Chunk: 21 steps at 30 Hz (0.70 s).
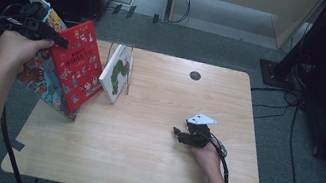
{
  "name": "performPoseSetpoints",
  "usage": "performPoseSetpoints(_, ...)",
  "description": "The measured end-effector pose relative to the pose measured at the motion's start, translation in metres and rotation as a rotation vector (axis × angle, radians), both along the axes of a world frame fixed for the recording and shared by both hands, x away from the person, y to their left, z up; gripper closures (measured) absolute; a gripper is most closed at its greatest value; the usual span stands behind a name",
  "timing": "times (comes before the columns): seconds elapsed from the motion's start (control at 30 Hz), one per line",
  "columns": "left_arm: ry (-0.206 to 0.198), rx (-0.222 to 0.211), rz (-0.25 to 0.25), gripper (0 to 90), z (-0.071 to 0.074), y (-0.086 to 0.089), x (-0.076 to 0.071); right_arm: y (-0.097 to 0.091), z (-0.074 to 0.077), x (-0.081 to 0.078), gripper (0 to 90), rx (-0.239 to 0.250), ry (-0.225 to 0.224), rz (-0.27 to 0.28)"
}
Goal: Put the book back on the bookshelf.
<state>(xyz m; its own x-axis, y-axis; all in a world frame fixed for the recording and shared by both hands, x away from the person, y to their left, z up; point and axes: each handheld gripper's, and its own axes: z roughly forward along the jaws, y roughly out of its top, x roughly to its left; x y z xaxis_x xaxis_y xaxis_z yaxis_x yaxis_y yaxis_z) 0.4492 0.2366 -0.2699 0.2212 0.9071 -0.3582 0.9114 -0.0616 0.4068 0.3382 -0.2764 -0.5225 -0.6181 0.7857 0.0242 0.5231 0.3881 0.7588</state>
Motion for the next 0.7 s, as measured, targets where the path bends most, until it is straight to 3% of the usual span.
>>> performPoseSetpoints(0.4,0.079,0.031,-0.051,76.6,0.0016,0.0002,0.0018,-0.0002,0.0000,-0.0002,35.1,0.000,0.000,-0.001)
performPoseSetpoints(0.7,0.106,0.057,-0.083,76.6,0.0025,-0.0016,0.0039,-0.0002,0.0000,-0.0002,35.1,0.000,0.000,-0.001)
